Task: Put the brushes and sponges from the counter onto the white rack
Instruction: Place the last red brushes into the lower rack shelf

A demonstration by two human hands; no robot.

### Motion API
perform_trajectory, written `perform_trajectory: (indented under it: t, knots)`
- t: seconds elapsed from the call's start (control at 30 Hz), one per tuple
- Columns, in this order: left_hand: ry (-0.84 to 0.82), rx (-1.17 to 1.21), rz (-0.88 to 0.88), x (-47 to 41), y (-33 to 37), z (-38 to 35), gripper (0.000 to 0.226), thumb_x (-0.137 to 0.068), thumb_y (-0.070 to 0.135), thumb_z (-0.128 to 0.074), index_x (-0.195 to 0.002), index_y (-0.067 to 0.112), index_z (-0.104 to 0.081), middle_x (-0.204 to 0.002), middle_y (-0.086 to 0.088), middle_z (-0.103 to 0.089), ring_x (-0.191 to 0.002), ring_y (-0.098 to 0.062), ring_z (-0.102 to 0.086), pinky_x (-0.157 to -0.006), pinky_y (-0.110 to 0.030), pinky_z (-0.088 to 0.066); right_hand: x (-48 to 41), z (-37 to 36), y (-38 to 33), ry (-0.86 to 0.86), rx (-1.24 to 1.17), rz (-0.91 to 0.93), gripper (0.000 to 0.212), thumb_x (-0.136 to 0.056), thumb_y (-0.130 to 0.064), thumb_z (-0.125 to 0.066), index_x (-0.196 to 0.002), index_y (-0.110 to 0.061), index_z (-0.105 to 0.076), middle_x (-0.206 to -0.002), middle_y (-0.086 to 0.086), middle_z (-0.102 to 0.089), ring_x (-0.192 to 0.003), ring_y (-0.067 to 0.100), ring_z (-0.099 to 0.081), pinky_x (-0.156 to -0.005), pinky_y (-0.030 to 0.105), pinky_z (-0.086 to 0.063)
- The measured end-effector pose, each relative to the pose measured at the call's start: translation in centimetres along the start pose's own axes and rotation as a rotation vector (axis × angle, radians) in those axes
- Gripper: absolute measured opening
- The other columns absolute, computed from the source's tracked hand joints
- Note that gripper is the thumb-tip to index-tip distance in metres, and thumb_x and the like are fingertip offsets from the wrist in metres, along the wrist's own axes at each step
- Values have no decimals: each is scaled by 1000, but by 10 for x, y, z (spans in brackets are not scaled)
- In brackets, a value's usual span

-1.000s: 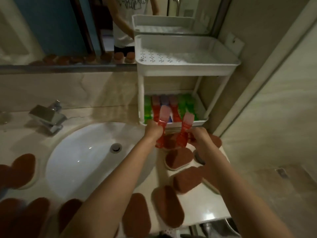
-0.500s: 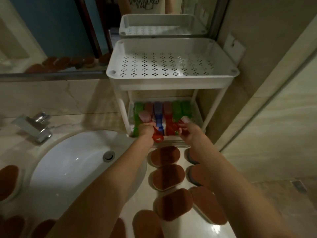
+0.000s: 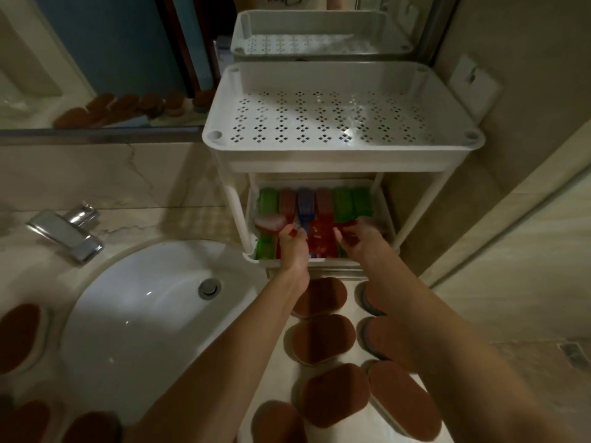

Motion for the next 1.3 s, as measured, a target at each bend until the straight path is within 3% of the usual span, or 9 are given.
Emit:
perform_trajectory:
  t: [0.1,0.3,0.4,0.47,0.63,0.8,0.9,1.07,1.3]
  knots:
    - [0,8,6,-1,-2,1,47,-99,27,-41,-143,16,-28,-140,-10,-47,-124,-26,-50,-108,-43,-40,-2,-2,-4,-16,-24,-35,34,-95,13,-31,-71,-7,-45,-133,20,-52,-125,31,-50,-63,21,-57]
    - [-69,2,115,-12,-3,-14,55,-95,48,-39,-141,18,-36,-138,-7,-52,-125,-24,-51,-108,-44,-39,-12,2,-6,-22,-67,-49,31,-95,12,-28,-81,-3,-51,-144,20,-43,-134,31,-42,-59,19,-55]
    - [-115,-59,192,-10,8,-13,33,-100,36,-36,-119,14,-52,-106,-4,-62,-104,-21,-56,-91,-33,-44,-14,7,-7,-5,-71,-45,35,-95,10,-30,-119,1,-53,-143,20,-44,-132,31,-44,-86,31,-48]
    - [-153,-164,205,-14,13,-10,28,-101,26,-38,-115,10,-56,-102,-6,-61,-95,-19,-57,-87,-28,-45,-11,9,-7,9,-32,-40,25,-95,9,-32,-96,-1,-54,-142,20,-45,-131,31,-46,-92,33,-45]
    - [-87,-541,160,-19,33,6,23,-99,19,-36,-90,8,-53,-83,-8,-55,-75,-18,-52,-67,-24,-47,-7,8,-5,55,115,-60,27,-95,1,-34,-71,-8,-42,-87,12,-55,-70,19,-53,-56,24,-44]
    - [48,-1301,-331,-27,46,11,28,-93,10,-41,-96,0,-66,-97,-20,-67,-91,-32,-63,-80,-37,-49,-14,2,-1,80,497,116,28,-93,-4,-38,-67,-12,-45,-70,6,-52,-59,16,-47,-49,26,-34]
    - [-54,-1572,-575,-30,41,6,32,-92,5,-41,-118,9,-60,-127,-17,-57,-121,-35,-50,-97,-42,-41,-16,-3,-3,103,1061,521,22,-91,-6,-43,-89,-3,-64,-99,20,-66,-91,34,-62,-77,39,-51]
    - [-213,-1779,-504,-49,21,16,43,-97,16,-37,-140,20,-38,-141,-11,-45,-133,-28,-37,-115,-47,-18,-16,-9,0,-32,1665,821,43,-92,-14,-46,-135,-15,-49,-141,12,-49,-132,34,-41,-108,39,-36]
    - [-143,-1723,-505,-38,20,22,35,-94,20,-39,-126,12,-51,-131,-12,-52,-128,-28,-42,-115,-51,-12,-7,3,11,1,1959,806,44,-92,-24,-46,-136,-18,-46,-145,9,-43,-136,36,-31,-111,45,-25]
Point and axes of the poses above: each hand's wrist, its own x-axis away from the middle knuckle, its own z-axis out of the back of the hand, y = z × x, the point moved 3 cm from there along -x, towards the middle knuckle
